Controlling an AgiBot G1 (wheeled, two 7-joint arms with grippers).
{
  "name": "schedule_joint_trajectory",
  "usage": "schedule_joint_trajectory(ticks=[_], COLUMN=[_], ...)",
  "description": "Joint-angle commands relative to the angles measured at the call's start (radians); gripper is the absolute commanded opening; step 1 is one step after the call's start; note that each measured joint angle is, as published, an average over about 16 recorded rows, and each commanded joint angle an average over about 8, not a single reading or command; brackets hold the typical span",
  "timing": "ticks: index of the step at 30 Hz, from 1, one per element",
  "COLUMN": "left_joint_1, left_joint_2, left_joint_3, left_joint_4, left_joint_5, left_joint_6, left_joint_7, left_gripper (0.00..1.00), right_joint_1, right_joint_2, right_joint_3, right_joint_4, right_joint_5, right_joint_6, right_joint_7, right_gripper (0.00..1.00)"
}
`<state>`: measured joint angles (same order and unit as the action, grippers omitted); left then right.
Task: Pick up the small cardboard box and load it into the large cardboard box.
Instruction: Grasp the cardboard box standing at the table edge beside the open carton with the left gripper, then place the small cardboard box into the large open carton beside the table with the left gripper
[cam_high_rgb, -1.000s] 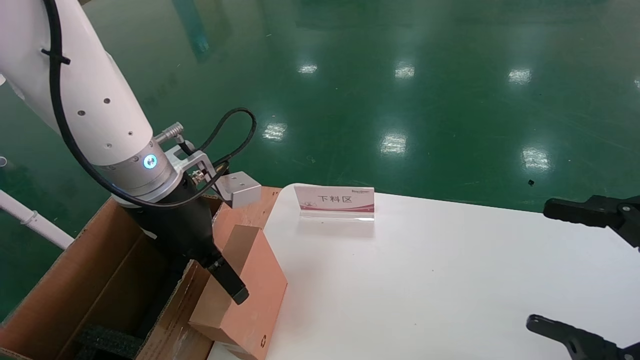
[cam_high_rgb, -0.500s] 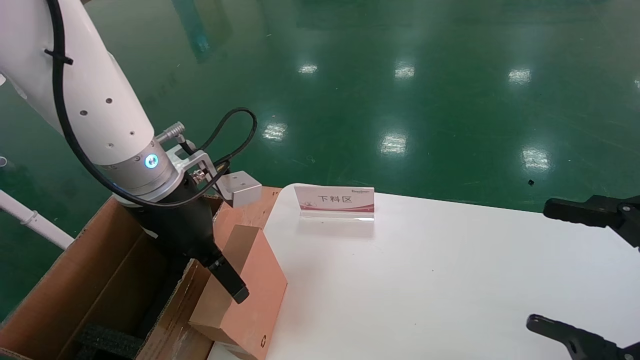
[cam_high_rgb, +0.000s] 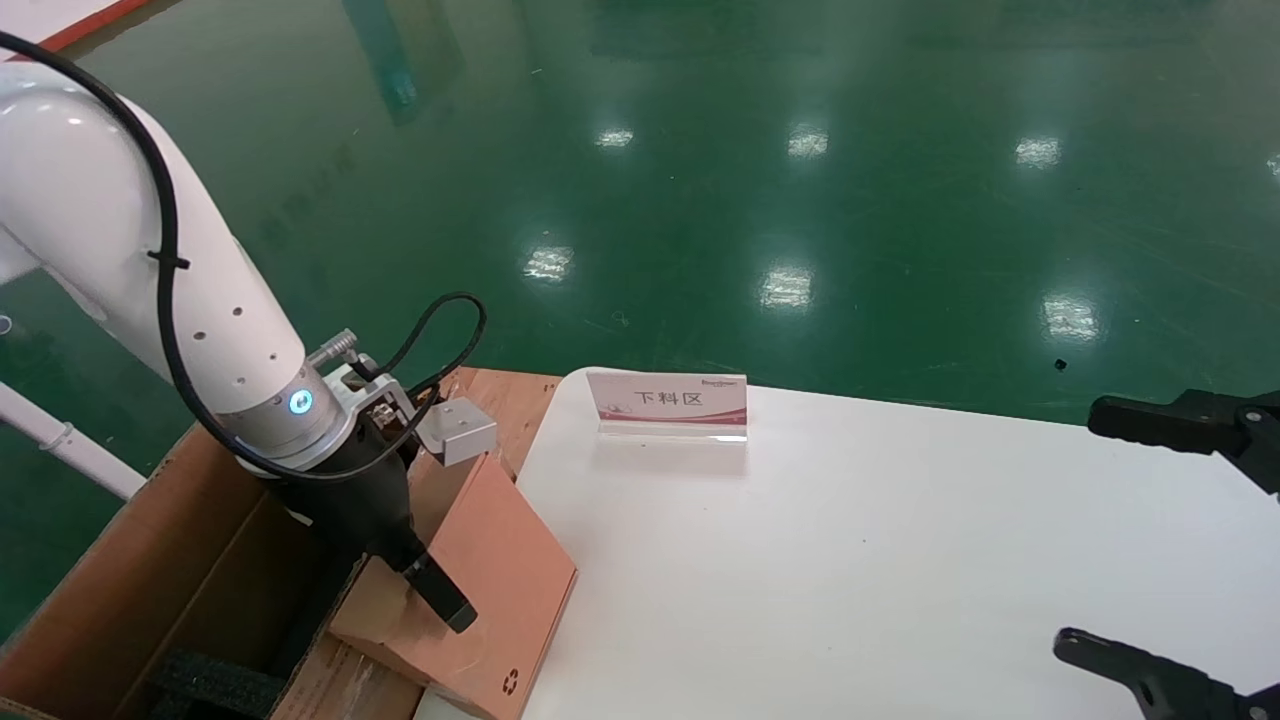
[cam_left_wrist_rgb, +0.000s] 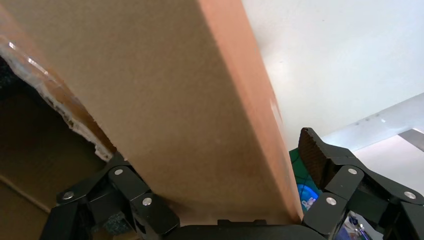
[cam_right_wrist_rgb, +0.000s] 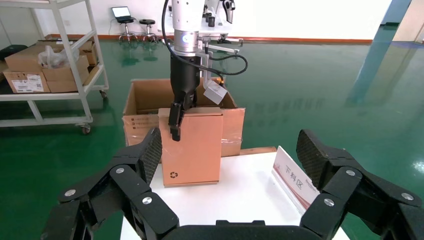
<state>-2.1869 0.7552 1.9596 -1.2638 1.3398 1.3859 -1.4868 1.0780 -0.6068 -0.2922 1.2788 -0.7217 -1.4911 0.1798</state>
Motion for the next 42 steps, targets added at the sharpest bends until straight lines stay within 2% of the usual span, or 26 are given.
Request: schedule_joint_trajectory(ticks=[1,9,17,19,25,26,42], left_joint_1=[0.009,0.019,0.023,0.024,0.025,0.026,0.026], left_joint_2=[-0.004,-0.007,-0.009,-0.009,-0.010,-0.010,-0.010], left_joint_3=[0.002,0.007,0.010,0.010,0.011,0.011,0.010], left_joint_4=[0.000,-0.002,-0.002,-0.002,-0.002,-0.002,-0.003], left_joint_5=[0.005,0.013,0.017,0.017,0.018,0.018,0.020], left_joint_6=[-0.010,-0.018,-0.022,-0.023,-0.024,-0.024,-0.026], left_joint_7=[0.002,0.005,0.006,0.006,0.007,0.007,0.008], left_gripper=[1.00,1.00,0.02,0.00,0.00,0.00,0.00], right_joint_1=[0.000,0.000,0.000,0.000,0.000,0.000,0.000], right_joint_2=[0.000,0.000,0.000,0.000,0.000,0.000,0.000], right_joint_3=[0.000,0.000,0.000,0.000,0.000,0.000,0.000], right_joint_4=[0.000,0.000,0.000,0.000,0.000,0.000,0.000], right_joint_5=[0.000,0.000,0.000,0.000,0.000,0.000,0.000], right_joint_6=[0.000,0.000,0.000,0.000,0.000,0.000,0.000], right_joint_7=[0.000,0.000,0.000,0.000,0.000,0.000,0.000], right_gripper=[1.00,1.00,1.00,0.81,0.06,0.01,0.00])
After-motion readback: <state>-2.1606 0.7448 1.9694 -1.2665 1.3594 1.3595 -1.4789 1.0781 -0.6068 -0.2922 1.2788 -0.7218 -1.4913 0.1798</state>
